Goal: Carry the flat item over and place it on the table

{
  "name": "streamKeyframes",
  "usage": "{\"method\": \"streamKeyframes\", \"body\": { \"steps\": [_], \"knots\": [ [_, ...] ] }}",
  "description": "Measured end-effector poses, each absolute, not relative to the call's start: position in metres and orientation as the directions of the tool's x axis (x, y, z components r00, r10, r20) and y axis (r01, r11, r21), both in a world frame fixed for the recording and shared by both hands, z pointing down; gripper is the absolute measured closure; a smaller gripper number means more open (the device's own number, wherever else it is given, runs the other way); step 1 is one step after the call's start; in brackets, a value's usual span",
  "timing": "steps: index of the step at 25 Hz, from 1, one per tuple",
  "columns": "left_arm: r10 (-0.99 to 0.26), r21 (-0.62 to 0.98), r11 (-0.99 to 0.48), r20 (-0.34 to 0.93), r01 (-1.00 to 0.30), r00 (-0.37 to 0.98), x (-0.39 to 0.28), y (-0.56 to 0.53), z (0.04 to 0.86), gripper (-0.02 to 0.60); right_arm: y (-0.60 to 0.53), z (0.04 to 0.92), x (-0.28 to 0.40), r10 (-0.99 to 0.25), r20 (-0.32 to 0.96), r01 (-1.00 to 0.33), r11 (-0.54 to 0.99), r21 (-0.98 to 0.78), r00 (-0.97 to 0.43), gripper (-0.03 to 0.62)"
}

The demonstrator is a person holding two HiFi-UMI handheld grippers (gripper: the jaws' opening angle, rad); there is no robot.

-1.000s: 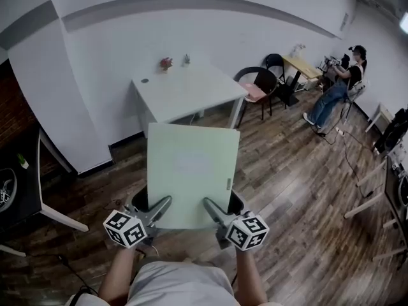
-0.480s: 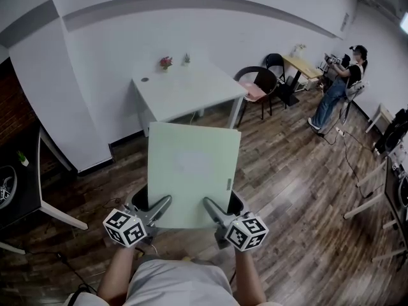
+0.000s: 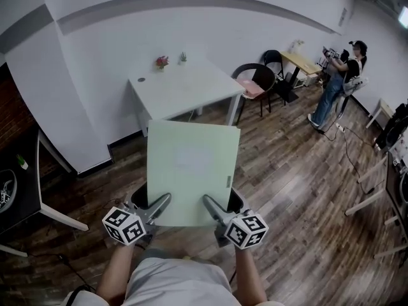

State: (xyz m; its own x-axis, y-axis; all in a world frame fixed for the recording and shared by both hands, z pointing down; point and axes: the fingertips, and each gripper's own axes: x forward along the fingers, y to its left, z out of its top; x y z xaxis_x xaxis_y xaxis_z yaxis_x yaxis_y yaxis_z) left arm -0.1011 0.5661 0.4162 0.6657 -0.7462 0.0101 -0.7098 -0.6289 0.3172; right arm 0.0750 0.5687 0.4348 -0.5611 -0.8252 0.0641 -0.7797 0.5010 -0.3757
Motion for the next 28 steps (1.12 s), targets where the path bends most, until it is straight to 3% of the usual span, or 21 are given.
{"method": "streamKeyframes", "body": {
  "steps": [28],
  "knots": [
    [-0.712, 0.380, -0.642, 0.029, -0.666, 0.702, -0.104, 0.407, 0.441, 0.216, 0.418, 0.454, 0.072, -0.847, 0.129, -0.815, 0.438, -0.378, -0.515, 0.194]
  ]
}}
